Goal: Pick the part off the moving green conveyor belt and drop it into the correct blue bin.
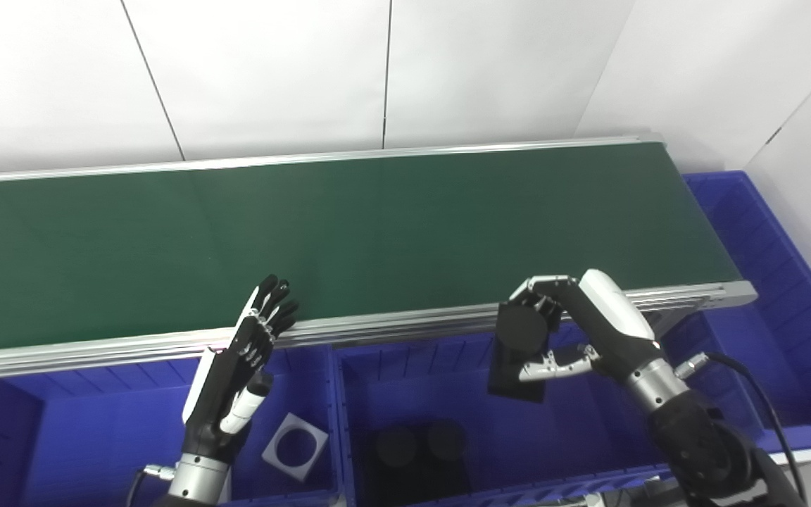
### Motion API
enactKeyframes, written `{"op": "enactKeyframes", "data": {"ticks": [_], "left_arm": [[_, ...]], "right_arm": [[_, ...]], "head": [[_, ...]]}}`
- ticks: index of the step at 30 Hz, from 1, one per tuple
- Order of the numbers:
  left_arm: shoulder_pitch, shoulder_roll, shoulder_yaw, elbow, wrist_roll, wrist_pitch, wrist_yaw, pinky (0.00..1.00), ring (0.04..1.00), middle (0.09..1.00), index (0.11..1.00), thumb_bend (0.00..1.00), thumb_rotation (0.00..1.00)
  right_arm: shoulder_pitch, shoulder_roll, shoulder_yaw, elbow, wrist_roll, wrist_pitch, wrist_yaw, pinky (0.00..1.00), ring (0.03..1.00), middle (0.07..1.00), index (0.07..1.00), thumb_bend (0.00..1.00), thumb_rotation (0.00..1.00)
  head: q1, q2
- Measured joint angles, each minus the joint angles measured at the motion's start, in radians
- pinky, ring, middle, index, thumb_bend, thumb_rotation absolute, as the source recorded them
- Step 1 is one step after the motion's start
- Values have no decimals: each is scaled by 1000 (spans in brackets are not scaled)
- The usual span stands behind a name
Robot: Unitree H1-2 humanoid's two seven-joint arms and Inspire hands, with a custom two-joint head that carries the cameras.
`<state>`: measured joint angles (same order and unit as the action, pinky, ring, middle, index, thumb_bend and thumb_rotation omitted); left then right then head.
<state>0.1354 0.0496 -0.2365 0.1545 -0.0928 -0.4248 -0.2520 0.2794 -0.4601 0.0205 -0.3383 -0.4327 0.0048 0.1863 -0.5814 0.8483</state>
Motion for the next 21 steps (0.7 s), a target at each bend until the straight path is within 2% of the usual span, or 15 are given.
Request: {"op": "enactKeyframes", "data": {"ticks": [3, 7, 11, 16, 19, 21], "left_arm": [[0, 1, 3, 9, 0, 0, -1, 904, 910, 961, 980, 772, 832], [0, 2, 5, 12, 0, 0, -1, 904, 906, 957, 977, 770, 829], [0, 2, 5, 12, 0, 0, -1, 902, 905, 957, 976, 776, 833], [0, 1, 5, -11, 0, 16, -1, 904, 908, 957, 975, 764, 817], [0, 1, 4, -11, -1, 17, -2, 899, 906, 955, 975, 766, 818], [0, 1, 5, -11, 0, 18, -2, 898, 906, 955, 974, 774, 826]], "right_arm": [[10, -37, 14, 24, -7, -11, 18, 339, 402, 497, 519, 515, 0], [19, -56, 34, 25, -20, -13, 35, 309, 380, 468, 532, 513, 0], [18, -59, 53, 48, -37, -18, 37, 305, 374, 457, 539, 512, 0], [13, -60, 89, 91, -70, -42, 37, 374, 418, 510, 494, 517, 0], [6, -56, 112, 125, -92, -55, 36, 360, 407, 503, 510, 516, 0], [-6, -50, 126, 169, -102, -71, 25, 315, 381, 467, 528, 514, 0]], "head": [[3, 2], [9, 3], [24, 5], [18, 12], [20, 14], [26, 12]]}}
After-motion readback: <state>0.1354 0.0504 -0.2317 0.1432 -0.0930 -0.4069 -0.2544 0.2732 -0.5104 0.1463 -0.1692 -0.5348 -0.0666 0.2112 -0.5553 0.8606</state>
